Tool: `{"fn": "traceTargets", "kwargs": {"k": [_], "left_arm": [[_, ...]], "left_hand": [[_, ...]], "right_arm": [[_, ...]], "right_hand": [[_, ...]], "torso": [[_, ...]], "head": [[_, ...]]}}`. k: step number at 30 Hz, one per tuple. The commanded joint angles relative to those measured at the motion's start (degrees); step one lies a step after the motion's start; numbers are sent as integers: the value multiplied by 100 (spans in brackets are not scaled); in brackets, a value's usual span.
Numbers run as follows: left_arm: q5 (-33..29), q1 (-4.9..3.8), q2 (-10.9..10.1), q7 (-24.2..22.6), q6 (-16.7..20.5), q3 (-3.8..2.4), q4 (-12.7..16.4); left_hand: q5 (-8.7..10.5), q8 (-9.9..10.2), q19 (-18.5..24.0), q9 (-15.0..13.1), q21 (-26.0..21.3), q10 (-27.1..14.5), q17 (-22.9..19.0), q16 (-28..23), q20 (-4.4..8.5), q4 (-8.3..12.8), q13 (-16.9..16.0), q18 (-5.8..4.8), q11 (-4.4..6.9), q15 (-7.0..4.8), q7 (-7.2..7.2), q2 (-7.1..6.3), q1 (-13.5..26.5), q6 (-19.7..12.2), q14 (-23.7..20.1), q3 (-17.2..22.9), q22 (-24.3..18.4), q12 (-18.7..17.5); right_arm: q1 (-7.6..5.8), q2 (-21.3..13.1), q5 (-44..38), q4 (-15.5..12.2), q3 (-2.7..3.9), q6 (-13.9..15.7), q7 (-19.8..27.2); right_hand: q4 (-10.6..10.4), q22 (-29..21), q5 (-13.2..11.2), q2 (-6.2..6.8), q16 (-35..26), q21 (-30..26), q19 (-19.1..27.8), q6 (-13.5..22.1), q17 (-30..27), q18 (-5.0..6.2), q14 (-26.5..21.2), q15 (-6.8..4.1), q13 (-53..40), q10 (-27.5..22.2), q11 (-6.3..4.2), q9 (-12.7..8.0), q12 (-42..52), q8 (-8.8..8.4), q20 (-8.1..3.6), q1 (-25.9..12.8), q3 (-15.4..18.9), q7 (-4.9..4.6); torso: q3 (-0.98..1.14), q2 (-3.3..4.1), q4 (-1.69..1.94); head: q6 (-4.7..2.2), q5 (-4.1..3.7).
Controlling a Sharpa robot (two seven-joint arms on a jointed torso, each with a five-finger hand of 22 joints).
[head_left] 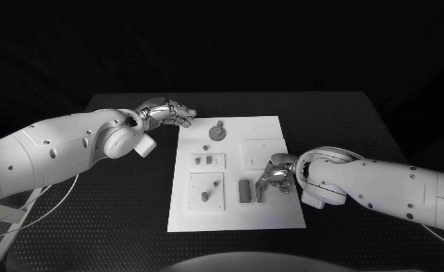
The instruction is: Assemble the parts on the task board
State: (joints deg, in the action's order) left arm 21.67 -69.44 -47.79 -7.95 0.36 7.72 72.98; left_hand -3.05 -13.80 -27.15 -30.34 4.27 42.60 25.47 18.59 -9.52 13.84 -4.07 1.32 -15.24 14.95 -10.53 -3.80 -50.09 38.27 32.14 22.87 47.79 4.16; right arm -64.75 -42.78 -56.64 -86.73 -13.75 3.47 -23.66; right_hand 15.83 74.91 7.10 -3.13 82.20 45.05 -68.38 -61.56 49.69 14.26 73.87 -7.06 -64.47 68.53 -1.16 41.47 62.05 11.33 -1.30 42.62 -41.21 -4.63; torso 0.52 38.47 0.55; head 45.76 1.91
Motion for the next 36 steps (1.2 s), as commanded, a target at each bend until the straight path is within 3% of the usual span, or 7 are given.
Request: {"fn": "traceTargets", "kwargs": {"k": [1,18,25,36], "left_arm": [[17,-4,9,-19,-98,-3,7],[19,-3,9,-8,-125,-2,7],[20,-3,7,-7,-125,-2,5],[20,-3,6,-2,-130,-2,4]], "left_hand": [[19,-22,6,3,-10,-10,6,-36,3,6,6,-43,-13,22,-278,8,17,-19,-32,9,-10,-23],[19,-24,7,3,-10,-13,7,-36,3,8,7,-43,-13,22,-283,6,18,-18,-32,7,-10,-24],[19,-24,7,3,-10,-14,7,-37,3,9,7,-43,-14,22,-285,4,18,-19,-32,6,-10,-25],[19,-24,7,4,-10,-16,8,-37,3,11,7,-43,-14,22,-288,3,17,-20,-32,5,-10,-25]], "right_arm": [[22,43,-151,-2,-7,-170,81],[30,52,-235,-70,-10,-501,181],[37,55,-234,-118,-10,-524,245],[41,37,-286,-97,-11,-330,260]], "right_hand": [[44,120,20,-212,39,36,36,-37,0,74,10,-51,6,52,-53,-5,35,24,-14,204,-22,0],[66,121,16,-208,41,44,41,-61,-4,74,13,-53,5,63,-59,-3,36,40,-11,376,-74,7],[64,121,15,-204,40,43,42,-62,-5,74,12,-53,5,63,-59,-3,36,41,-10,382,-73,6],[50,121,10,-182,40,45,42,-65,-6,74,12,-52,6,64,-57,-4,35,43,-3,380,-55,5]], "torso": [[-2,-3,-2],[-2,-3,-3],[-2,-3,-3],[-5,-3,-1]], "head": [[5,3],[13,3],[17,6],[15,5]]}}
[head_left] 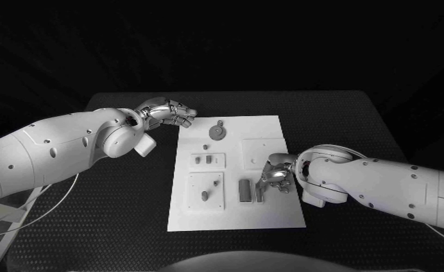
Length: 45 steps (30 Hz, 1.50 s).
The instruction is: Assemble the parts on the task board
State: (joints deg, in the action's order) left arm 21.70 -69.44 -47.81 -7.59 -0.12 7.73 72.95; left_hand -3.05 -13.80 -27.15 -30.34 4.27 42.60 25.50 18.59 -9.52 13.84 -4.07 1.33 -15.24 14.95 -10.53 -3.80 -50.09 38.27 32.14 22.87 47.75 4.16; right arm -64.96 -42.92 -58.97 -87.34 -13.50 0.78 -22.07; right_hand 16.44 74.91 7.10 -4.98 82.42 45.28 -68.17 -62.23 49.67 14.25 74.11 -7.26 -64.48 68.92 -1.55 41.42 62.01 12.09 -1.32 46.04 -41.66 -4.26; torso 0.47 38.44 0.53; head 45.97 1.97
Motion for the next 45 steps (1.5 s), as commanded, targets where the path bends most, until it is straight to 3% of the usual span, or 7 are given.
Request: {"fn": "traceTargets", "kwargs": {"k": [1,11,18,23,30,38,45], "left_arm": [[18,-4,8,-38,-82,-3,8],[21,-4,8,-36,-88,-3,0],[29,-4,10,-13,-110,-3,-4],[30,-4,8,-14,-109,-3,-5],[30,-4,8,-14,-109,-2,-3],[30,-4,7,-27,-94,-2,-13],[30,-4,5,-23,-87,0,-15]], "left_hand": [[19,-23,8,4,-10,-16,5,-37,3,12,7,-43,-14,22,-289,3,16,-20,-32,5,-6,-25],[19,-24,8,5,-9,-17,6,-37,3,13,8,-43,-15,22,-291,4,16,-20,-32,4,-6,-25],[19,-24,8,5,-9,-18,6,-37,2,13,8,-43,-15,22,-292,3,16,-21,-33,3,-6,-25],[19,-24,8,5,-9,-19,6,-38,2,14,8,-43,-15,22,-292,2,16,-21,-33,3,-6,-26],[19,-24,8,5,-9,-19,6,-38,2,14,8,-43,-16,23,-293,2,16,-21,-34,2,-6,-26],[19,-25,9,5,-9,-22,7,-38,2,15,8,-43,-16,23,-297,1,16,-21,-34,2,-6,-27],[19,-23,8,7,-9,-25,8,-37,2,18,8,-43,-17,22,-323,-1,14,-23,-32,1,-6,-27]], "right_arm": [[61,51,-65,-36,-35,-60,97],[61,-2,-57,-65,-34,77,122],[61,-41,175,-101,-32,140,158],[61,-73,172,-125,-31,258,178],[61,-100,-170,-117,-30,455,197],[60,-204,-359,-168,-22,467,299],[53,-272,-635,-199,24,552,790]], "right_hand": [[-12,120,10,5,19,22,20,1,-4,75,-12,-32,6,26,-19,0,39,-34,-1,38,-9,-32],[-55,116,7,89,20,24,13,-2,-7,75,-10,-31,9,32,-17,-5,35,-33,11,-7,48,-32],[-228,106,6,662,24,17,-19,-6,-12,75,-4,-43,16,47,-26,-16,25,-32,2,-191,223,-22],[-296,105,0,890,24,10,-32,5,-14,75,-3,-50,18,49,-30,-20,20,-36,-15,-252,333,-21],[-353,103,4,1048,24,-2,-40,28,-16,75,-4,-52,18,51,-30,-24,16,-44,-29,-267,409,-23],[-347,104,8,1117,26,-9,-50,46,-16,75,-2,-52,16,51,-28,-26,15,-50,-46,-161,404,-26],[-39,110,8,1142,11,-18,-49,150,-24,75,-6,-30,8,24,0,-32,11,-88,-59,337,355,-56]], "torso": [[0,1,1],[5,0,0],[5,1,1],[4,1,-2],[3,-1,0],[1,-1,-3],[7,0,-4]], "head": [[-5,-1],[-8,-4],[-7,-2],[-11,1],[-15,-3],[-28,-18],[-43,-26]]}}
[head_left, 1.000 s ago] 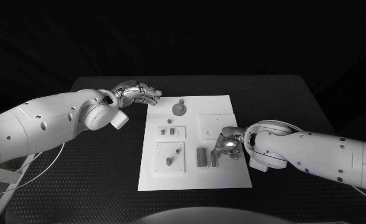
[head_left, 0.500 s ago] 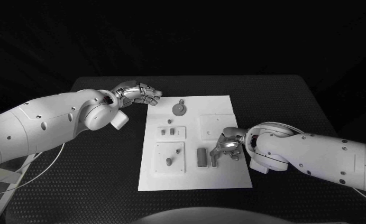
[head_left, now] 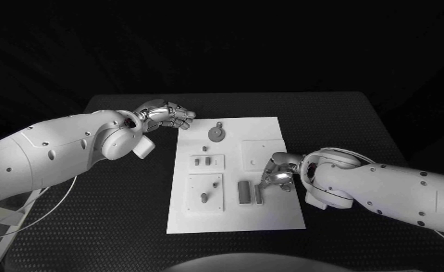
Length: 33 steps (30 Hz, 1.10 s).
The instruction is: Assemble the parts on the task board
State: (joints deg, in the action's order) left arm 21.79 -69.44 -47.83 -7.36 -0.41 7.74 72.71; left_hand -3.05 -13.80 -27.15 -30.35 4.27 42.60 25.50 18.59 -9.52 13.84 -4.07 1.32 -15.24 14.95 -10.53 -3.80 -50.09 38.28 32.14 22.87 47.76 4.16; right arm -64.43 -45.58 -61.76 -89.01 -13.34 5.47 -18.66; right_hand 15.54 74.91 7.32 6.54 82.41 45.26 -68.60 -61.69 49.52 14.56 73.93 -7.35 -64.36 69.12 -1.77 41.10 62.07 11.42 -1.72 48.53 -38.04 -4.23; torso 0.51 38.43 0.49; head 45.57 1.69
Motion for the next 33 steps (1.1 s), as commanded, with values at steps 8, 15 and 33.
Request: {"fn": "traceTargets", "kwargs": {"k": [8,15,33], "left_arm": [[21,-4,14,-55,-64,-2,16],[21,-4,7,-50,-60,-1,15],[22,-4,3,-44,-73,-1,16]], "left_hand": [[18,-24,8,7,-8,-24,9,-38,3,18,8,-43,-17,22,-327,2,12,-23,-32,2,-7,-26],[18,-25,8,7,-8,-23,9,-37,3,18,8,-43,-17,22,-329,5,11,-22,-32,3,-7,-25],[19,-26,8,8,-7,-22,11,-38,2,20,7,-43,-16,22,-337,10,10,-20,-31,3,-7,-24]], "right_arm": [[-1,-4,-743,-41,15,249,740],[-1,15,-1139,-30,14,147,911],[2,115,-1317,76,10,133,924]], "right_hand": [[108,118,-20,23,6,-18,14,261,-10,44,10,26,-21,-27,75,-15,13,-89,0,645,42,-116],[115,119,-14,-5,4,-27,46,435,-8,44,2,95,-30,-60,147,-59,18,-177,23,971,96,-192],[110,121,-15,-98,4,-27,60,514,-6,44,-2,136,-33,-76,187,-100,24,-226,40,1090,109,-233]], "torso": [[1,0,-2],[-1,1,1],[0,4,8]], "head": [[-18,5],[-15,-11],[-10,-8]]}}
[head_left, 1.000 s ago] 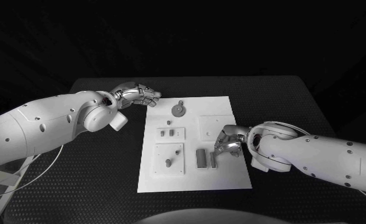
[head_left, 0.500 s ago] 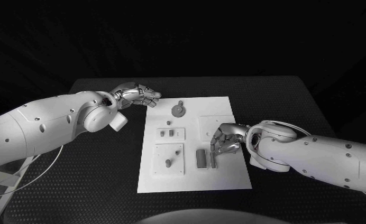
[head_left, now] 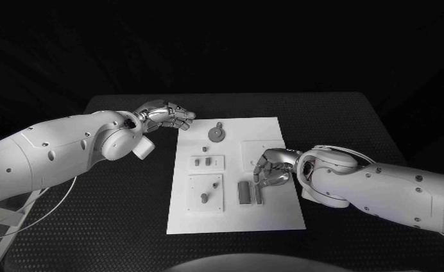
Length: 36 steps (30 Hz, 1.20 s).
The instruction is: Assemble the parts on the task board
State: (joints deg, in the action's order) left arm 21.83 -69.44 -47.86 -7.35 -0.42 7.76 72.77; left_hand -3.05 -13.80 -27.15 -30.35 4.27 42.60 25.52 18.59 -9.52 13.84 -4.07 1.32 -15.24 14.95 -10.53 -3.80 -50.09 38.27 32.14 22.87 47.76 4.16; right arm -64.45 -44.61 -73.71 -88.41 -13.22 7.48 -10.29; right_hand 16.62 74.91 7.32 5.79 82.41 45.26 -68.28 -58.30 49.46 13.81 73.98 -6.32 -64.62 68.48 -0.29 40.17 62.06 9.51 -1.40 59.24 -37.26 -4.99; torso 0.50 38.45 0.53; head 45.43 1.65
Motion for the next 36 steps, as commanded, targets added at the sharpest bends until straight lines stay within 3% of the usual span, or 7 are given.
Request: {"fn": "traceTargets", "kwargs": {"k": [1,6,17,24,28,36], "left_arm": [[18,-4,4,-44,-70,-3,11],[18,-4,12,-36,-89,-3,9],[29,-4,8,-30,-89,-3,7],[30,-3,6,-30,-122,-3,9],[30,-3,5,-29,-119,-3,11],[30,-3,-1,-24,-121,-3,12]], "left_hand": [[19,-26,8,8,-8,-22,9,-38,2,20,7,-43,-16,22,-337,10,10,-20,-31,3,-7,-24],[19,-27,8,8,-8,-22,10,-38,2,20,7,-43,-16,22,-337,11,11,-20,-32,3,-7,-23],[19,-28,9,8,-7,-24,10,-39,2,21,7,-43,-17,23,-336,12,10,-18,-34,2,-7,-24],[19,-30,9,8,-7,-26,10,-40,2,22,7,-43,-17,23,-335,11,11,-16,-35,1,-7,-25],[19,-29,10,8,-8,-28,9,-42,1,23,8,-43,-18,24,-332,8,11,-17,-38,0,-8,-26],[19,-30,11,8,-8,-31,9,-43,1,24,8,-44,-19,24,-331,7,11,-17,-39,-1,-8,-27]], "right_arm": [[6,26,-118,23,-4,-82,88],[18,53,-94,51,-11,-219,103],[53,67,-93,81,-20,-370,96],[55,68,-98,75,-23,-398,133],[62,88,-124,95,-23,-363,131],[101,160,-631,171,-26,-184,135]], "right_hand": [[0,121,-15,-28,4,-26,28,171,0,119,-7,35,-7,-13,40,-8,25,-34,10,18,36,-157],[-10,121,-16,-50,6,-25,31,155,2,119,-8,40,-8,-15,43,-17,28,-29,23,-3,65,-159],[-15,121,-8,-289,7,-25,46,81,5,119,-12,27,-5,-17,25,-46,38,1,42,-55,89,-138],[22,129,-5,-665,16,-15,86,-57,15,119,-25,-9,-5,-15,-15,-28,49,88,32,78,39,-94],[22,130,-3,-726,17,-10,95,-87,17,119,-30,-17,-5,-13,-25,-21,51,109,32,102,26,-83],[27,131,-4,-729,20,-3,101,-103,19,119,-32,-24,-4,-8,-32,-16,54,122,30,120,23,-76]], "torso": [[1,1,4],[-1,0,0],[4,0,-3],[1,-3,-4],[-2,-1,-1],[-2,-1,6]], "head": [[4,-4],[11,-1],[23,4],[38,13],[42,10],[40,12]]}}
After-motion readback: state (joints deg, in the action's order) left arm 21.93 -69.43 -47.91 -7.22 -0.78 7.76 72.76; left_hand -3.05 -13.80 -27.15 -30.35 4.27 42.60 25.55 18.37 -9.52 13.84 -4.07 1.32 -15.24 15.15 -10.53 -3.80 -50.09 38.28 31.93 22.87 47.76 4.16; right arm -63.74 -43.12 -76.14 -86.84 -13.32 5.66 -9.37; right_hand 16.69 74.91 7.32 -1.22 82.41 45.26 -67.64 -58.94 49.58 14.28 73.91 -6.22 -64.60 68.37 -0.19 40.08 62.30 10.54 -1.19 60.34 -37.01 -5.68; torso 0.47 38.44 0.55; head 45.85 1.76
